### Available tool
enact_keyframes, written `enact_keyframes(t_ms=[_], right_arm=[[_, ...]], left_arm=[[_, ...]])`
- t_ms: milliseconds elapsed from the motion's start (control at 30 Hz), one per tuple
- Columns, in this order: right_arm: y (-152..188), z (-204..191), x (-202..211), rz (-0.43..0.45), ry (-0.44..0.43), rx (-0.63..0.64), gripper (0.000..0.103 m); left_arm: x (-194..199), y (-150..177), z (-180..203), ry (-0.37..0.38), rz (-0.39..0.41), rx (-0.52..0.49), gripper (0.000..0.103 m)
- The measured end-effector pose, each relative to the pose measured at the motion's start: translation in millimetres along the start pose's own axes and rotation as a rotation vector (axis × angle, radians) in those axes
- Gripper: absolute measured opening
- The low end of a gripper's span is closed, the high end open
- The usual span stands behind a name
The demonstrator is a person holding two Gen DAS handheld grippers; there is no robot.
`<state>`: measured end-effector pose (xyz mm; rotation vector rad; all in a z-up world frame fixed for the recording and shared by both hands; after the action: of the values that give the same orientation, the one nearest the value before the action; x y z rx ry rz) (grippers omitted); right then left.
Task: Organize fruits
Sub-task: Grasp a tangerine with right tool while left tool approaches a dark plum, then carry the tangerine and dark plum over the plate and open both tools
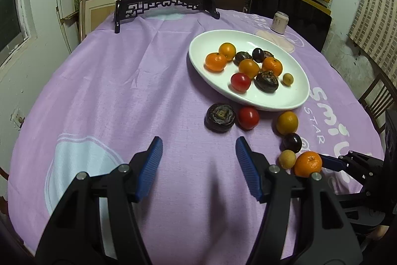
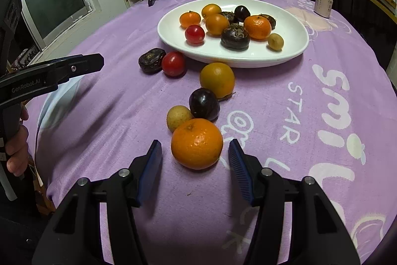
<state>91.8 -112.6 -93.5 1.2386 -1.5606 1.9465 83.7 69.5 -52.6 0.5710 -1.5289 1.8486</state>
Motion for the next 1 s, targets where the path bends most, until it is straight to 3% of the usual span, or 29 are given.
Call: enact_keyframes(t_ms=[67,100,400,600,767,833,900,1000], right_arm=[[0,-1,-2,0.0,-0.001,0.01,0.051],[0,-3,-3,-0.003,0.003,0.024,0.04],[3,29,20,0.033,0.021,-0.068,0.04],[11,51,34,0.047,0.027,-0.122,0.04],[16,61,38,0.05,0.029,-0.158,0.04],[17,62,38,0.047,0.017,-0.168,0.04],[18,59,37,0.045,0.01,-0.162,0.04],[18,54,39,0.044,0.009,-0.149,0.04]], left_arm=[[-4,-1,0,0.002,-0.009,0.002,0.063],[-8,-2,1,0.005,-0.016,0.0,0.063],[-45,-13,14,0.032,-0.093,-0.039,0.063],[-92,-19,16,-0.045,-0.185,-0.101,0.065],[-98,-25,18,-0.073,-0.182,-0.127,0.065],[-99,-25,16,-0.045,-0.178,-0.107,0.062],[-98,-25,18,-0.03,-0.175,-0.116,0.049],[-97,-25,23,-0.015,-0.172,-0.139,0.04]])
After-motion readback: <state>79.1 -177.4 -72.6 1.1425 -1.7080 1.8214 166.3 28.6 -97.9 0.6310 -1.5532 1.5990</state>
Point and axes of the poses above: each gripper's, at about its wrist camera, not at the fingertips, and x roughly against the way its jaws point, z to its right, y to its underside, the point moved 2 cm from there along -x, roughly the way its jaws point, and after that the axes turned 10 degrees about y, right-handed, at the moved point
